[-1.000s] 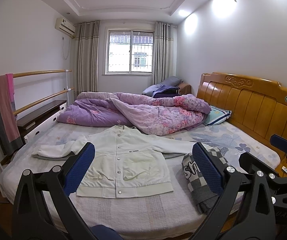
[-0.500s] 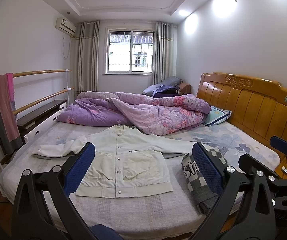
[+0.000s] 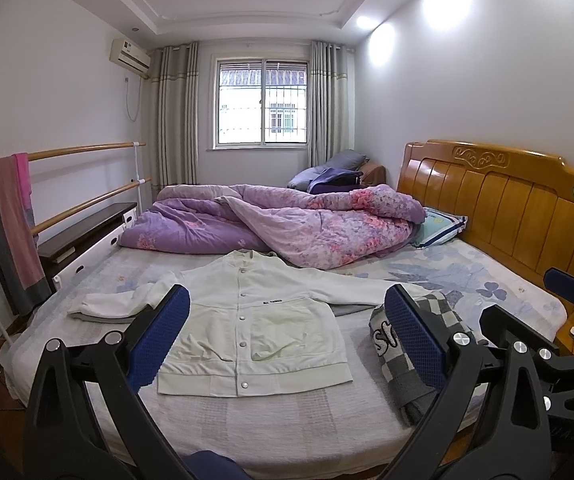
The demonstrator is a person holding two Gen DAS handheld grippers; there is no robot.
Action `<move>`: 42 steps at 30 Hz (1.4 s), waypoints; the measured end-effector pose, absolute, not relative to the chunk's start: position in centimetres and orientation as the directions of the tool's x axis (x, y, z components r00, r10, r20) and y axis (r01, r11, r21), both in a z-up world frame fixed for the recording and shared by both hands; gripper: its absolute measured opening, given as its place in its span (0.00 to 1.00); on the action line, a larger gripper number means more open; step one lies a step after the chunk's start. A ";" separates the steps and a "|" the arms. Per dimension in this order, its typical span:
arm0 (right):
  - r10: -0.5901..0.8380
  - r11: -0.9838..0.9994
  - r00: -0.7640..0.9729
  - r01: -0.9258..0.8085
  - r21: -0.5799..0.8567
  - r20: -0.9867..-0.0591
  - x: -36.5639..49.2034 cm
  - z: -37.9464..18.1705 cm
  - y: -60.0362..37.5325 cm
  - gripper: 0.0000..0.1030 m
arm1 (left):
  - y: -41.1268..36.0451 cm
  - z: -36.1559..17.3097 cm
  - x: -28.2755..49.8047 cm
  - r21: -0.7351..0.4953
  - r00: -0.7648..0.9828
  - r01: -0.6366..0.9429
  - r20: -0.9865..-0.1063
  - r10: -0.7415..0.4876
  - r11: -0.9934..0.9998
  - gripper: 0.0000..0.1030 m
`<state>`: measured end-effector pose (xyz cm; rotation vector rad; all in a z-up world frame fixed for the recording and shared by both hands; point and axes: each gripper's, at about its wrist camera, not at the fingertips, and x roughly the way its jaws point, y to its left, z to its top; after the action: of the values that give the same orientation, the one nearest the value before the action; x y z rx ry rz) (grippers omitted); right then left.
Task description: Fold large clothes
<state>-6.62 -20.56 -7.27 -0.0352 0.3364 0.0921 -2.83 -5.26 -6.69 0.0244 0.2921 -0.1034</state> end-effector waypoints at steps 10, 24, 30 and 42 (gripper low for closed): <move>0.076 0.996 0.940 -0.088 -0.019 -0.333 -6.4 -7.3 -20.8 0.93 | -5.5 -6.9 -2.8 0.016 0.953 0.109 -0.287 -0.100 0.994 0.95; 0.068 0.997 0.936 -0.079 -0.017 -0.345 -6.2 -7.6 -21.0 0.93 | -5.1 -7.2 -2.5 0.028 0.955 0.120 -0.277 -0.108 0.992 0.95; 0.063 0.997 0.935 -0.074 -0.017 -0.350 -6.1 -7.7 -21.1 0.93 | -5.0 -7.2 -2.4 0.027 0.954 0.125 -0.279 -0.112 0.992 0.95; 0.060 0.997 0.934 -0.070 -0.015 -0.353 -6.0 -7.9 -21.2 0.93 | -4.6 -7.5 -2.2 0.027 0.952 0.131 -0.282 -0.118 0.991 0.95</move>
<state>-5.97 -21.22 -7.90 -0.0277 0.3599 0.0667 -2.18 -4.60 -7.51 0.0454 0.2843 -0.1269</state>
